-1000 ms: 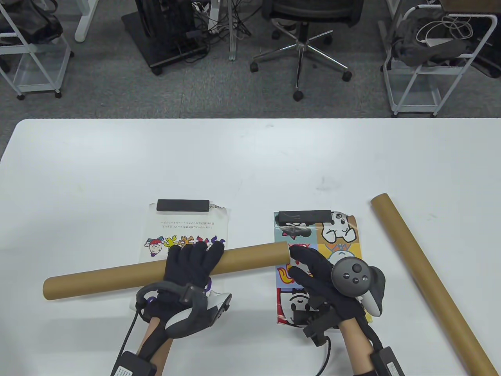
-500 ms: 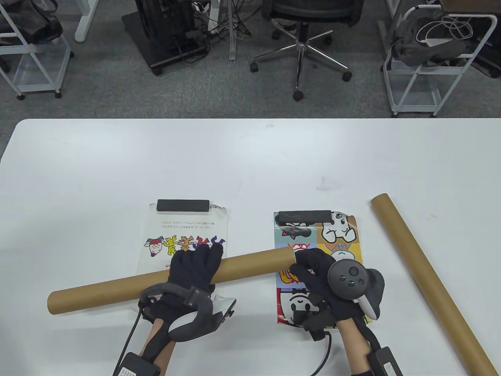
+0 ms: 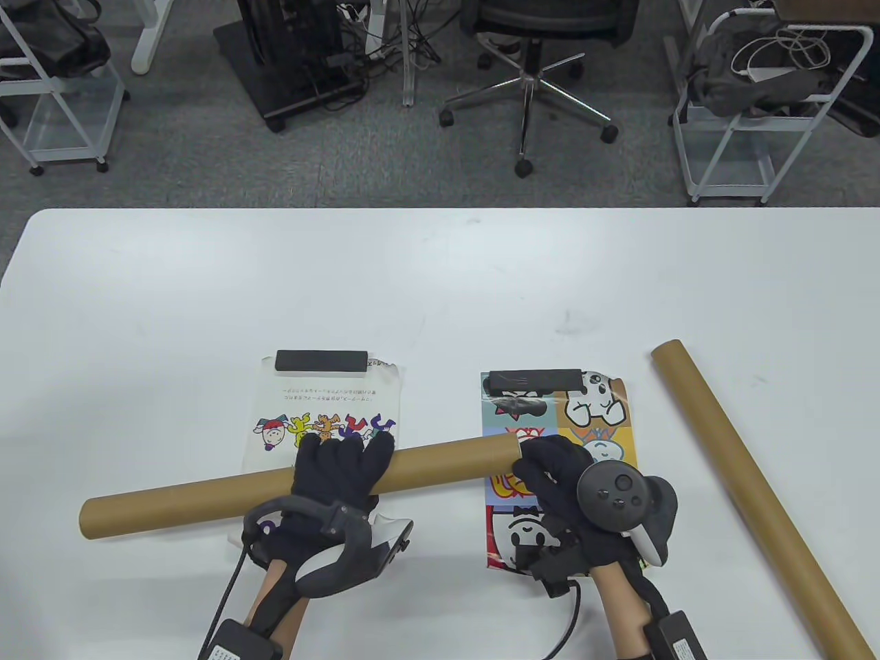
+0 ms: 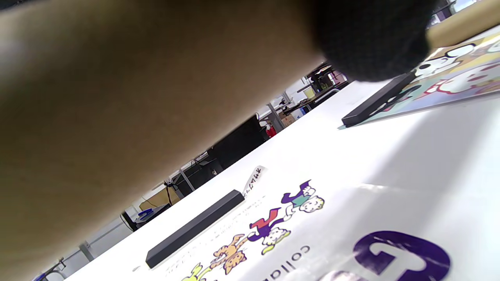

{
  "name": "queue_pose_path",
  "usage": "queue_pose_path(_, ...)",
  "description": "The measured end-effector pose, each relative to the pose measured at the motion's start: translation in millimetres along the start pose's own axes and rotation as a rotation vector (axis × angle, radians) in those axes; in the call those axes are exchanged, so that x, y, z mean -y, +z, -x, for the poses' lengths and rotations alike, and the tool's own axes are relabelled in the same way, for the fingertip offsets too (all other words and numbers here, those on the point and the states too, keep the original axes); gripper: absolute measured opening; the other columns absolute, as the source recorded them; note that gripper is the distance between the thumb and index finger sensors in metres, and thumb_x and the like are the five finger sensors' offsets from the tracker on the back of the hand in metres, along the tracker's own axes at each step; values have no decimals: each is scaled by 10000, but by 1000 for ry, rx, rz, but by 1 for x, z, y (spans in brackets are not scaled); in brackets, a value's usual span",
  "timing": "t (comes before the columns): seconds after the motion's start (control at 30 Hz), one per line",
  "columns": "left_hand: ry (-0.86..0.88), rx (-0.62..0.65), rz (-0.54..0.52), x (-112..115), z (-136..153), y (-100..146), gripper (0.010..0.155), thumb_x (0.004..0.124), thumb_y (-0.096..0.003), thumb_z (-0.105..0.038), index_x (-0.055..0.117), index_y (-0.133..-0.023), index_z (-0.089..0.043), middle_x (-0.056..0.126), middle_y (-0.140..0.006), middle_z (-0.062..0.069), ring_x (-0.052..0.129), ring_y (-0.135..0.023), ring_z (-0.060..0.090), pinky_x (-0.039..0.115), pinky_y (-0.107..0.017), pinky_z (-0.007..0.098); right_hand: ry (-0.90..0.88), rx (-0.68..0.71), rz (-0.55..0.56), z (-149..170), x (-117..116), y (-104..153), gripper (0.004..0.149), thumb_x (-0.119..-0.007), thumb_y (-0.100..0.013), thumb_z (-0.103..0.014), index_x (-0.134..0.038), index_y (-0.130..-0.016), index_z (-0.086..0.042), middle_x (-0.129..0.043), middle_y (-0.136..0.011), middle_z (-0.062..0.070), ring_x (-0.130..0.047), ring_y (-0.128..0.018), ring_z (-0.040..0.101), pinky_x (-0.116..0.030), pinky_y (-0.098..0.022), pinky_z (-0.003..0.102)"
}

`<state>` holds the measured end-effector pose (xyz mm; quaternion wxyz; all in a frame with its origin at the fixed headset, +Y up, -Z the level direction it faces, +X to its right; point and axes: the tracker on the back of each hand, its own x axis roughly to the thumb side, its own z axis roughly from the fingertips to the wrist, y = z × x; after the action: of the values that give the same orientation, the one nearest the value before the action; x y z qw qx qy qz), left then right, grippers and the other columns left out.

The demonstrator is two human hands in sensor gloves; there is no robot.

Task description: Roll up posters and store in mailing tubes

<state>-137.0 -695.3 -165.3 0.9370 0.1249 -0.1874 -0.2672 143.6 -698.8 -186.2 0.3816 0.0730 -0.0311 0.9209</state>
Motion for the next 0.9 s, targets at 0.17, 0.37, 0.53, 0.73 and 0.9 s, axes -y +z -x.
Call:
queue_pose_path(0.17,45,18,7,-4,-1,0,872,783,-446,-440,358,-1164,-187,728,-1124,70,877,-980,307,703,-785,585,-34,-19,-27,5,1,0,408,-719,-504,-331,-762,-865,-145,-817,-893,166,-814,-765,453,-558,-654,733)
queue_pose_path(0.37,0,-12,-54,-5,1,1,864,827,-378,-530,504,-1126,-243,780,-1070,-12,921,-917,219,743,-779,535,-36,-32,-18,6,2,0,408,-715,-480,-348,-785,-839,-168,-838,-874,148,-833,-751,433,-570,-656,723)
queue_pose_path(0.53,34,-28,-70,-4,4,3,839,832,-365,-560,566,-1101,-257,797,-1055,-41,931,-900,194,755,-776,518,-33,-15,-17,6,3,-1,394,-735,-469,-316,-778,-837,-184,-837,-869,129,-842,-744,412,-584,-658,709)
queue_pose_path(0.73,71,-31,-61,-2,5,2,828,819,-382,-549,542,-1108,-264,779,-1069,-43,915,-915,203,741,-782,521,-15,-5,-22,7,4,-2,395,-715,-455,-305,-766,-832,-201,-835,-862,104,-845,-740,388,-591,-663,698)
queue_pose_path(0.9,84,-36,-65,0,6,2,837,805,-390,-538,488,-1119,-279,771,-1081,-46,912,-932,205,742,-783,515,-15,14,-11,6,6,-2,399,-699,-448,-293,-763,-828,-193,-837,-850,104,-848,-727,383,-595,-663,696)
